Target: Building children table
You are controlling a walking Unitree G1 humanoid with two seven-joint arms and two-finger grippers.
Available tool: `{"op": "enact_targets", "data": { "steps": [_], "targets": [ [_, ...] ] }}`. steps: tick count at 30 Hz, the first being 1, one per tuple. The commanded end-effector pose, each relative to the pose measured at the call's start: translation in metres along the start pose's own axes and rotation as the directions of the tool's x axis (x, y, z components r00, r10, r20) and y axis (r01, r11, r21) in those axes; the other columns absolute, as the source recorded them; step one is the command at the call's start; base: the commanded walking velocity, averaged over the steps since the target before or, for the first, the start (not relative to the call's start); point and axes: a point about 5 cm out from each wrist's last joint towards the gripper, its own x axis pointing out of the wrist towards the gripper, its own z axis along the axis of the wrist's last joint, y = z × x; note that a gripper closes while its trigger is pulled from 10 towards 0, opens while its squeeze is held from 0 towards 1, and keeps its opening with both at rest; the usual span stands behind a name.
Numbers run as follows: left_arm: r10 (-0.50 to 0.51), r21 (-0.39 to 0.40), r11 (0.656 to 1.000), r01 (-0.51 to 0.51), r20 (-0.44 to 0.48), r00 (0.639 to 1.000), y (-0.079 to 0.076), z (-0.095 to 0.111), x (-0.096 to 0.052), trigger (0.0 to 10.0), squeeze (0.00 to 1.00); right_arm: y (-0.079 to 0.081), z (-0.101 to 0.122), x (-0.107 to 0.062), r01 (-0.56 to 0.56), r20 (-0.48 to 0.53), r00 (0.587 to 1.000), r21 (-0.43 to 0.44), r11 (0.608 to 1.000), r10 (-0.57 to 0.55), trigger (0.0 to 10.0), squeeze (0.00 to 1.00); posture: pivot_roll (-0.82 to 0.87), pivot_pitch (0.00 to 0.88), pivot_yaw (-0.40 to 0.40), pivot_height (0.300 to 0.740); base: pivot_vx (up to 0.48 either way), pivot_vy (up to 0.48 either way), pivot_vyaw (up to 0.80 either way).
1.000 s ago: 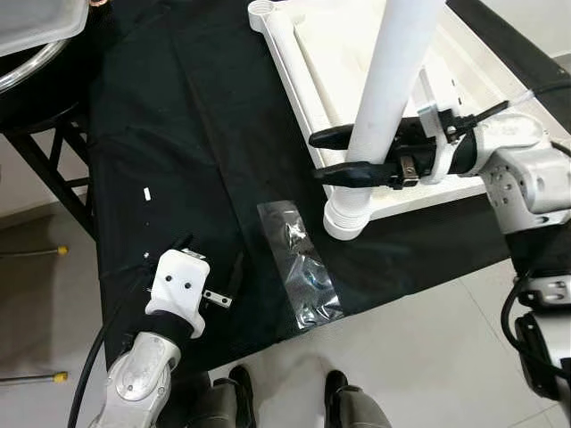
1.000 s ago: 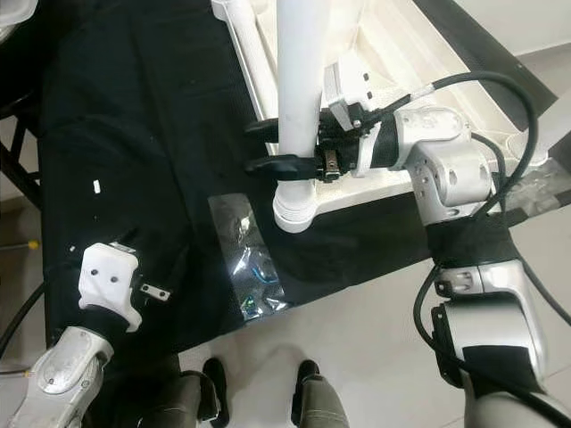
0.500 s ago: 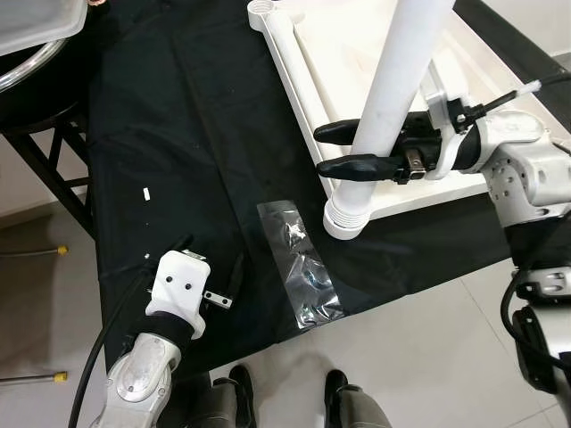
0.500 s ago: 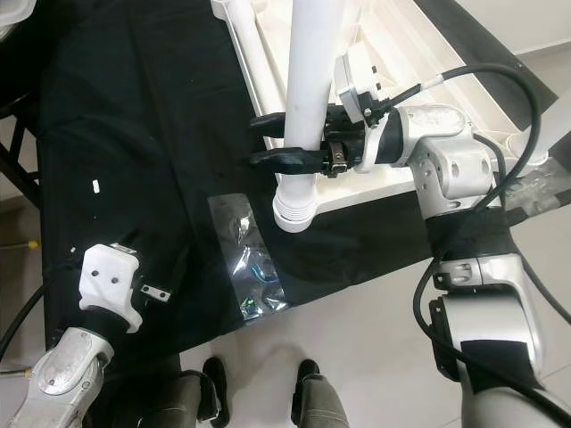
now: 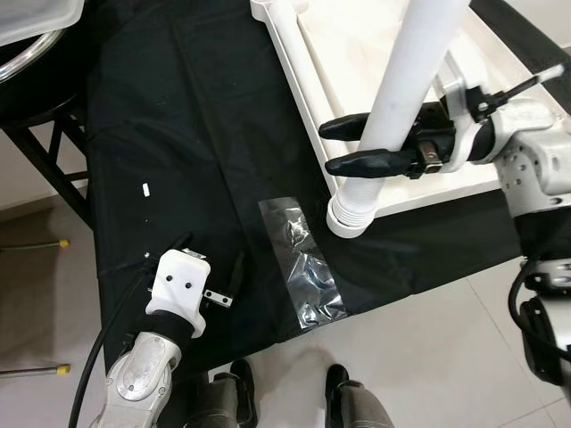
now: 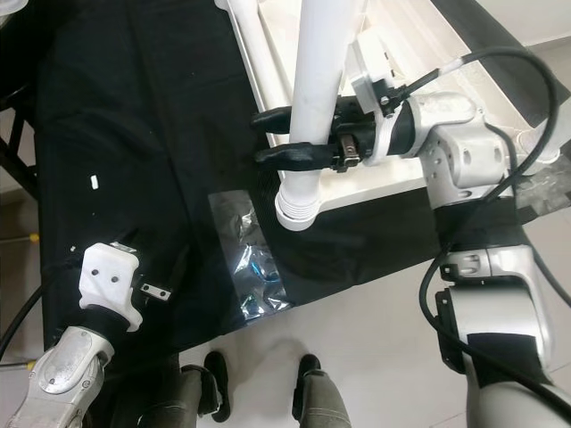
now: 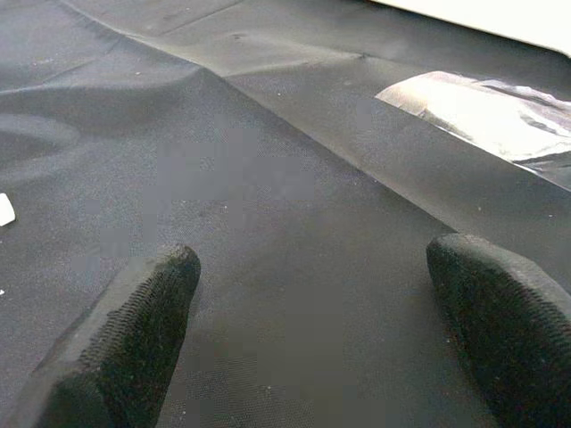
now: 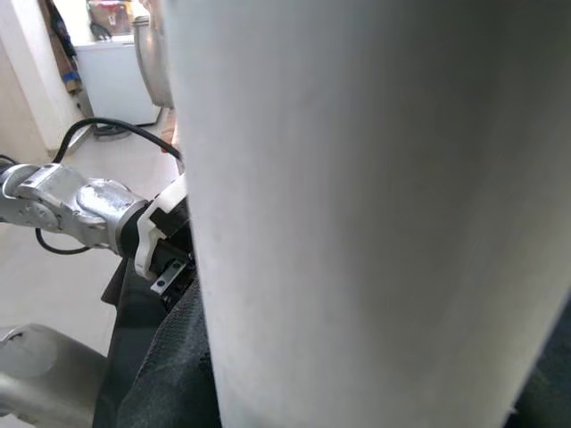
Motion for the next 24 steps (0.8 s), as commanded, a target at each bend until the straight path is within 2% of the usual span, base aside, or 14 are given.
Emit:
{"op": "enact_targets", "data": {
  "steps": [1, 10, 24],
  "targets": [
    [0.002, -0.003, 1.000, -0.003, -0.043, 0.999, 0.000, -0.009, -0.004, 10.0, 0.00, 0.000, 0.010, -0.002, -0.010, 0.013, 1.000, -0.037, 0.999, 0.011, 10.0, 0.00, 0.08, 0.395, 0.028, 0.740, 0.000, 0.000, 0.00],
    [0.004, -0.004, 1.000, -0.004, -0.043, 0.999, 0.000, -0.009, -0.003, 10.0, 0.00, 0.000, 0.010, -0.001, -0.020, 0.011, 1.000, -0.040, 0.999, 0.020, 10.0, 0.00, 0.08, 0.395, 0.027, 0.740, 0.000, 0.000, 0.00],
    [0.009, -0.001, 1.000, -0.009, -0.042, 0.999, 0.001, -0.009, -0.004, 10.0, 0.00, 0.000, -0.015, 0.011, 0.019, -0.024, 1.000, -0.007, 1.000, -0.019, 10.0, 0.00, 0.09, 0.399, 0.027, 0.740, 0.000, 0.000, 0.00]
  ]
}}
